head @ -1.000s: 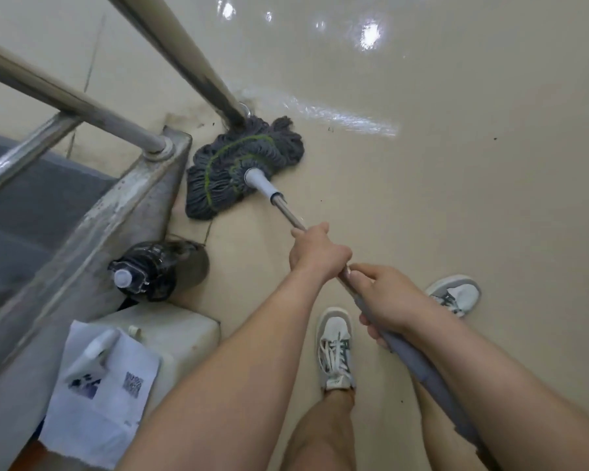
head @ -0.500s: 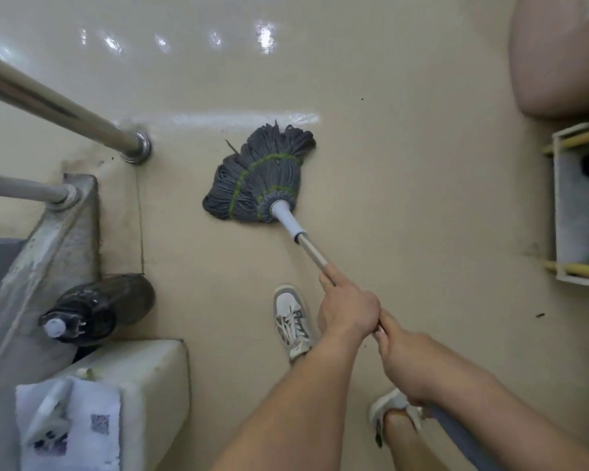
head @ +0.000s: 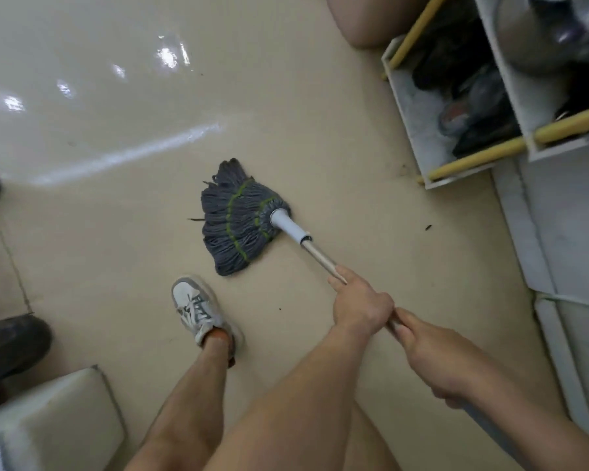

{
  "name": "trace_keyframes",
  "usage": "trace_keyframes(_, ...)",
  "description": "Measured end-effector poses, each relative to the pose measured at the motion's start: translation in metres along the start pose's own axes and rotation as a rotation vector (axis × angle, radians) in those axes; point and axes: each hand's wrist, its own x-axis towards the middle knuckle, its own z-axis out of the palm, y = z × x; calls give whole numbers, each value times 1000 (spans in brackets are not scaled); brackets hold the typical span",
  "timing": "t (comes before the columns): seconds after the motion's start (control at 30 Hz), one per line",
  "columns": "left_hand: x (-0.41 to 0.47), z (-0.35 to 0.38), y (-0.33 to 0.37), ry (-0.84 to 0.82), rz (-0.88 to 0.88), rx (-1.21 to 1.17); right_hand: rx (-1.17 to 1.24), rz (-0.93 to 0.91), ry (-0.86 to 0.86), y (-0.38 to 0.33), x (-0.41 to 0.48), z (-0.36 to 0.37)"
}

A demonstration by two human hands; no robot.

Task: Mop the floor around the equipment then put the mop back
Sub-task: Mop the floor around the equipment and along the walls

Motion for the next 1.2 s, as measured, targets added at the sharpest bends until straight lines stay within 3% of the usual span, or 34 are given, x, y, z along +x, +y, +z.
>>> trace_keyframes(0.17, 2, 65, 32, -108, 138, 110, 320, 156, 25, 62, -3, 5)
trace_keyframes(0.27, 8, 72, 28, -49, 147, 59, 526, 183, -80, 61, -1, 15)
trace_keyframes(0.4, 7, 57, -7, 146, 105, -107, 557, 72, -182, 35, 4, 38)
trace_keyframes(0.53, 8, 45, -24, 275, 52, -105, 601, -2, -275, 27, 6, 43)
trace_keyframes(0.67, -1, 67, -13, 285, 31, -101, 595, -11, -199, 58, 1, 37)
trace_keyframes(0.77, -12, 109, 3, 232, 20, -132, 525, 54, -143, 100, -7, 25)
trace_keyframes(0.93, -25, 185, 36, 75, 63, -60, 626, 228, -63, 176, -26, 14)
trace_keyframes(1.07, -25, 238, 60, -113, 144, 179, 807, 354, -45, 223, -42, 12)
trace_keyframes(1.2, -20, 255, 76, -217, 201, 394, 1138, 452, -123, 227, -48, 11)
